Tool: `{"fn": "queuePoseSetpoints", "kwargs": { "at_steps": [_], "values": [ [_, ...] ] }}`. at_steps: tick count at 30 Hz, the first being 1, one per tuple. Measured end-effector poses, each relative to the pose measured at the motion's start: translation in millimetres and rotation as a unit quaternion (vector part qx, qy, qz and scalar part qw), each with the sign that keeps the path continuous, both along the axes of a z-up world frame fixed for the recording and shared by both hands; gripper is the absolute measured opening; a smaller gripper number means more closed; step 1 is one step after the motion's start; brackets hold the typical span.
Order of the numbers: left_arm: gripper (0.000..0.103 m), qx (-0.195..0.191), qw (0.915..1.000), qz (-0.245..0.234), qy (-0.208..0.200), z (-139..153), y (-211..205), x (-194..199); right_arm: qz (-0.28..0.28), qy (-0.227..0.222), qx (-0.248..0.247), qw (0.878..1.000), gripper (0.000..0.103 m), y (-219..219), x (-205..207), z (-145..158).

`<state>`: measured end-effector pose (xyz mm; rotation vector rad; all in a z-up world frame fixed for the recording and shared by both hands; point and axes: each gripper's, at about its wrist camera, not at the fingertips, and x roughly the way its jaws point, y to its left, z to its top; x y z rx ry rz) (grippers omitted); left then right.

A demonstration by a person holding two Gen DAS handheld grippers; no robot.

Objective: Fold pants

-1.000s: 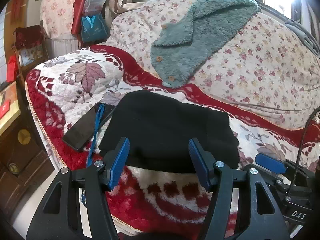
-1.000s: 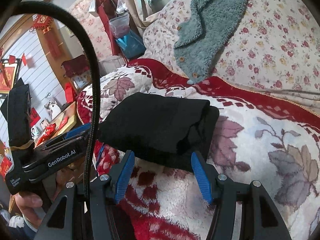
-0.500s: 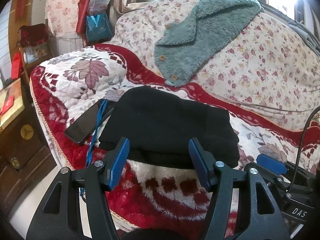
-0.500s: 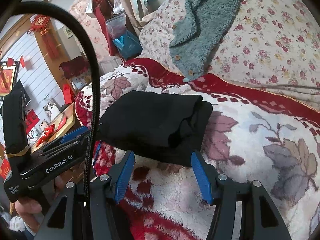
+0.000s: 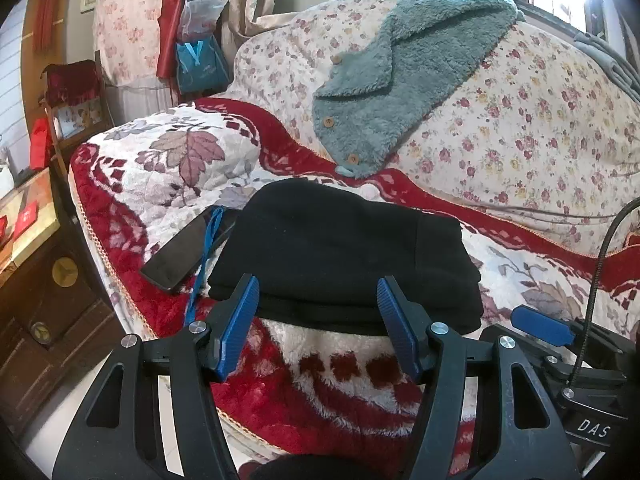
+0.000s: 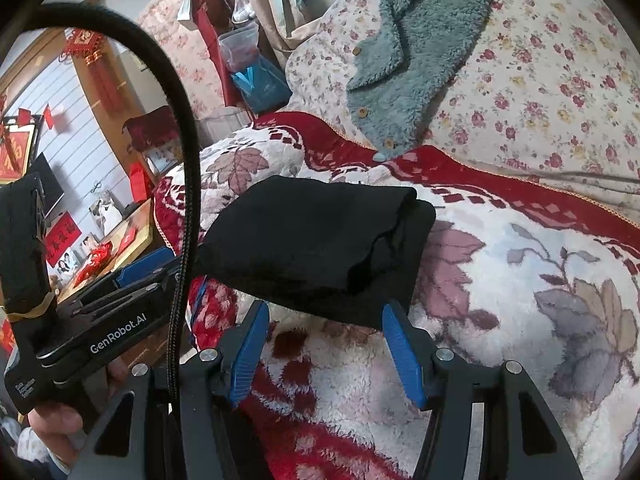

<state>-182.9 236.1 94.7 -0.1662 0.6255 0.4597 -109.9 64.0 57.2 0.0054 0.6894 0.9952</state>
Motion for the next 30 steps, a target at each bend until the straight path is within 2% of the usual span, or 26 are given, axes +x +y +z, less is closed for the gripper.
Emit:
{"fn": "queuePoseSetpoints", "kwargs": {
  "at_steps": [17, 30],
  "values": [
    [0.062, 0.013, 0.9999, 0.001, 0.004, -1.3, -1.6, 0.3, -0.004, 0.005, 0.002, 1.0, 0.057, 0.4, 1.0, -2.4],
    [0.062, 0.004, 1.0, 0.003, 0.008, -5.4, 5.1, 2.7, -0.002, 0.01, 0.001, 1.0, 0.057, 4.8, -0.1, -5.7]
  ]
}}
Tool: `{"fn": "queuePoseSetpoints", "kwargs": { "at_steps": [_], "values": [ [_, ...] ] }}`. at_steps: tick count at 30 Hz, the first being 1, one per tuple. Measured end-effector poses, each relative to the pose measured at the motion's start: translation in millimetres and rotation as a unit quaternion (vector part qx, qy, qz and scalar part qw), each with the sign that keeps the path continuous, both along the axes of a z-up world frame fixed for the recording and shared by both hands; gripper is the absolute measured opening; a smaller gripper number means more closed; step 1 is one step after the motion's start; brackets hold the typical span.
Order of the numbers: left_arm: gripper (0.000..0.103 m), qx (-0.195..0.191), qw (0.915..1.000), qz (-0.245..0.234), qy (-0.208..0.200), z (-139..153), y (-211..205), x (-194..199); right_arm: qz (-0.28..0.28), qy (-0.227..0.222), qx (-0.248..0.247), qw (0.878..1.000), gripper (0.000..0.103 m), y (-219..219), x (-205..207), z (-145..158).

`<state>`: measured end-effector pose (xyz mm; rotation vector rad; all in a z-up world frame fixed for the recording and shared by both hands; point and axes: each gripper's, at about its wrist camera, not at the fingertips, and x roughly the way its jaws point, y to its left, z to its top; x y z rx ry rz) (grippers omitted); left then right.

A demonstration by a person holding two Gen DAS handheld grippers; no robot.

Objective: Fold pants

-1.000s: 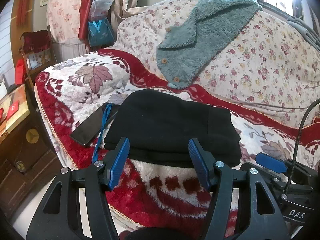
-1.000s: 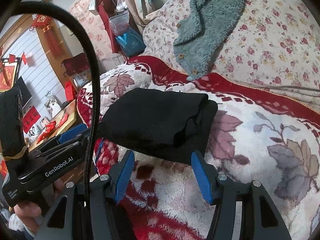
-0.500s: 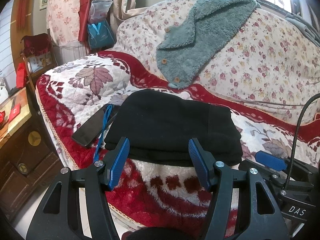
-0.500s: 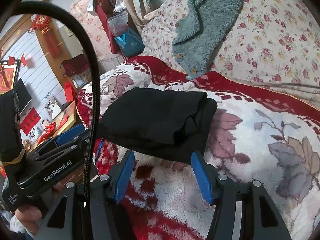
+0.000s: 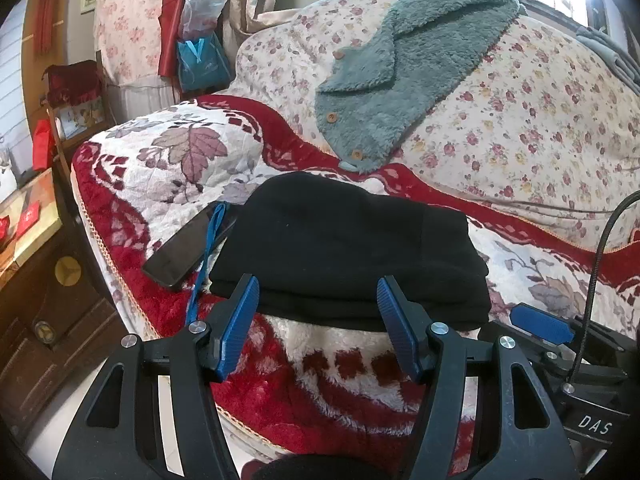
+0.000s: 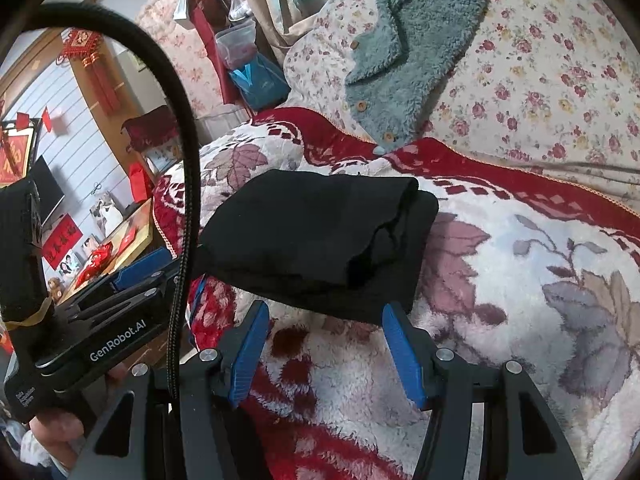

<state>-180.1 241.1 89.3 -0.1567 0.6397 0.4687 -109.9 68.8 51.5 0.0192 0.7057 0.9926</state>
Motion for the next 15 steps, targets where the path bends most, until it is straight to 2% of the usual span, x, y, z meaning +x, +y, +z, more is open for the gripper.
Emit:
{"fn": "queuePoseSetpoints", "kwargs": {
  "at_steps": [15],
  "values": [
    [0.062, -0.01, 0.9999, 0.004, 0.01, -8.4, 9.6, 3.2, -0.007, 0.015, 0.001, 1.0, 0.058, 1.2, 6.6, -1.8]
  ]
}}
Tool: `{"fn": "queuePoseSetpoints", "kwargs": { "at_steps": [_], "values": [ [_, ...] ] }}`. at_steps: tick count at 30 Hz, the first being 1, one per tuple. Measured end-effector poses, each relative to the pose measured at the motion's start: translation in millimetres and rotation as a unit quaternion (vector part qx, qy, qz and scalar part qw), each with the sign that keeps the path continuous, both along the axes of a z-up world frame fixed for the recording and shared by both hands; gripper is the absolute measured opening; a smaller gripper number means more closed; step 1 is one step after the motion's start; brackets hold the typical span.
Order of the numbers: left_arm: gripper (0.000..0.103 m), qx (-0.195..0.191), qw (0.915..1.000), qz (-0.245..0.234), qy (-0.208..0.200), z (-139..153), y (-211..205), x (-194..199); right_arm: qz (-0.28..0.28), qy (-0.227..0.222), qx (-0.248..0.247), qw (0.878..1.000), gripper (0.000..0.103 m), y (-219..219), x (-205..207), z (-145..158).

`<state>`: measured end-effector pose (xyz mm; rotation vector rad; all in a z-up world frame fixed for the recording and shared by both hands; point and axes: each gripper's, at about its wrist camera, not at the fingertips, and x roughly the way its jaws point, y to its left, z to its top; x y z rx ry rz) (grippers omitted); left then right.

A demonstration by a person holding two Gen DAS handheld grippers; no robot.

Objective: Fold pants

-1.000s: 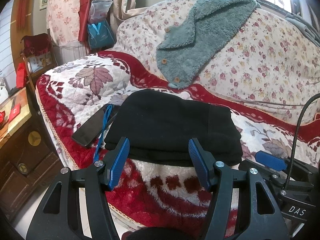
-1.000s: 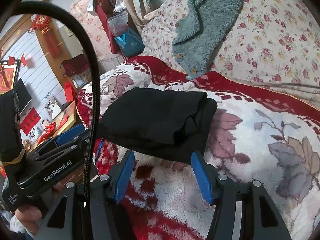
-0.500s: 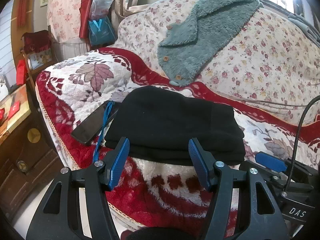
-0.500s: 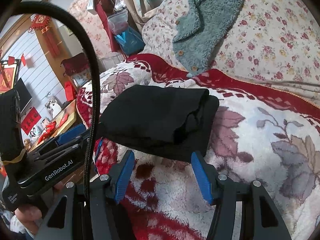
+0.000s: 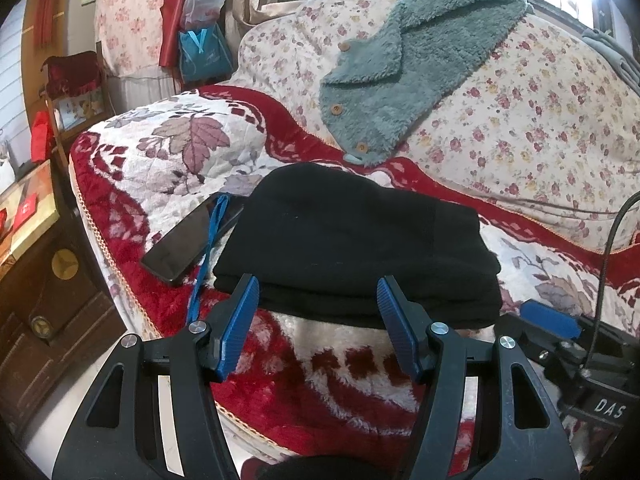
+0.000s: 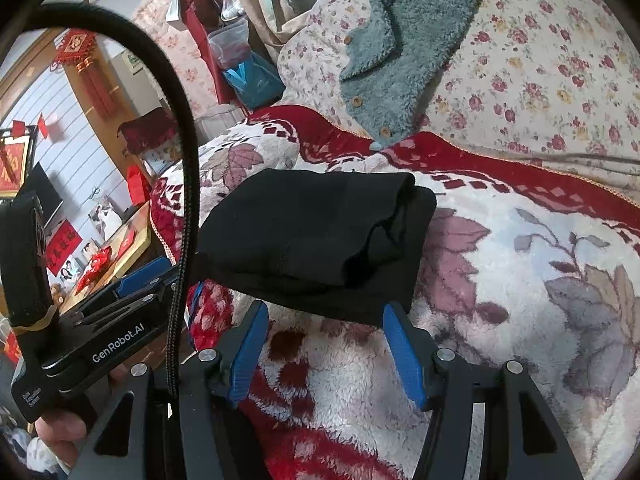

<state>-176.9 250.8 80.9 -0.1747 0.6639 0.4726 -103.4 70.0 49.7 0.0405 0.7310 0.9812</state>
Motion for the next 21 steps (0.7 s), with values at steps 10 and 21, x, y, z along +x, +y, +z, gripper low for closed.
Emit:
{"fn": "queuePoseSetpoints", "kwargs": {
  "at_steps": [10, 21],
  "values": [
    [0.062, 0.001, 1.0, 0.004, 0.001, -2.6, 5.3, 1.1, 0.007, -0.002, -0.008, 1.0, 0.059, 4.9, 0.5, 0.3],
    [0.062, 0.009, 0.9999, 0.006, -0.001, 5.7, 4.3, 0.4, 0.008, -0.009, -0.003, 1.0, 0.059, 4.6, -1.2, 4.3]
  ]
}}
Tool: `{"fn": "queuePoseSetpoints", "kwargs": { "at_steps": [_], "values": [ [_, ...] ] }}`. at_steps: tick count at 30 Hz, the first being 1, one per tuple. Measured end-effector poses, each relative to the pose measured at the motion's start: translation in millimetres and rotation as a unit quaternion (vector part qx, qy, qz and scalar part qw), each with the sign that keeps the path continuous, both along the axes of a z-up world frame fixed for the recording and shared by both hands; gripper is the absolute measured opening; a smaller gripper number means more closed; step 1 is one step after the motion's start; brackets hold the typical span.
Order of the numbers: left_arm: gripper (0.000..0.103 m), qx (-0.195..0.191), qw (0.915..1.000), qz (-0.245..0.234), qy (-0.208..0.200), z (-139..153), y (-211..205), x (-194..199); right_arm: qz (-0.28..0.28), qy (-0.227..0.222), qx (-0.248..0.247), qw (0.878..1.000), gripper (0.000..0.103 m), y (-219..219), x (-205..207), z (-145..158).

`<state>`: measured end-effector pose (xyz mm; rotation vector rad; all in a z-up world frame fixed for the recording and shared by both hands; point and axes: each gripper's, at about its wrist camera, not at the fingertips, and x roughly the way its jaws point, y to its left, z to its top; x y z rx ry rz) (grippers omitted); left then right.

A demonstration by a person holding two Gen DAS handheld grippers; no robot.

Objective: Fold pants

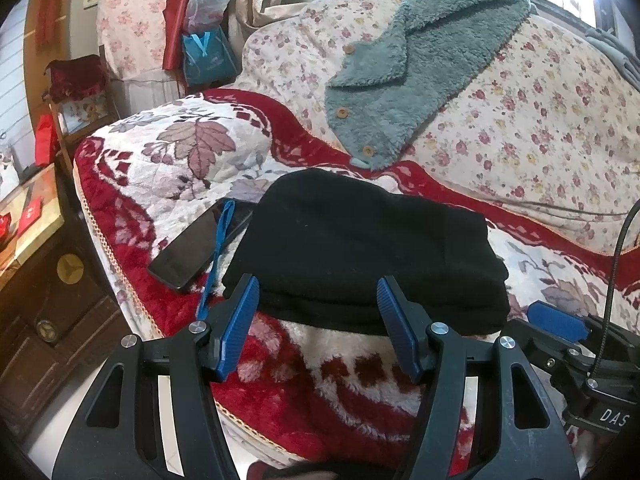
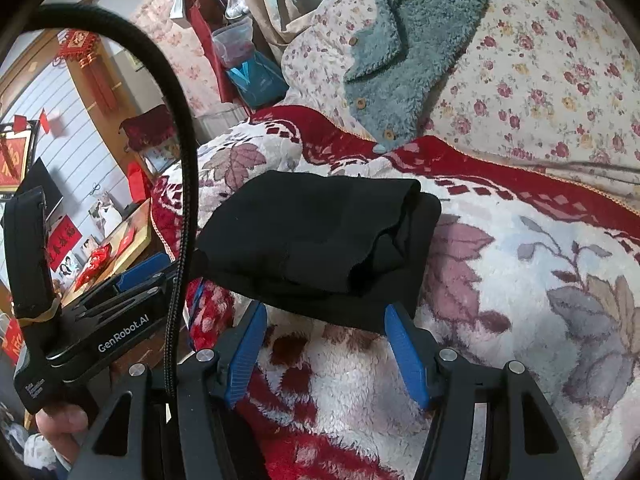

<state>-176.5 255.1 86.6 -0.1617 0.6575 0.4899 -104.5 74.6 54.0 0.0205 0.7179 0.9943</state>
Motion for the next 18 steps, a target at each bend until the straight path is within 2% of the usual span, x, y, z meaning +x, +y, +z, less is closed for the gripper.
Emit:
{"fn": "queuePoseSetpoints", "kwargs": {
  "at_steps": [15, 18],
  "values": [
    [0.062, 0.025, 0.9994, -0.014, -0.02, 12, -27, -10, -0.002, -0.01, 0.009, 1.0, 0.06, -16, -8, 9],
    [0.062, 0.025, 0.9991, -0.028, -0.017, 13, -37, -7, -0.011, -0.012, 0.011, 1.0, 0.06, -27, -8, 9]
  ]
}}
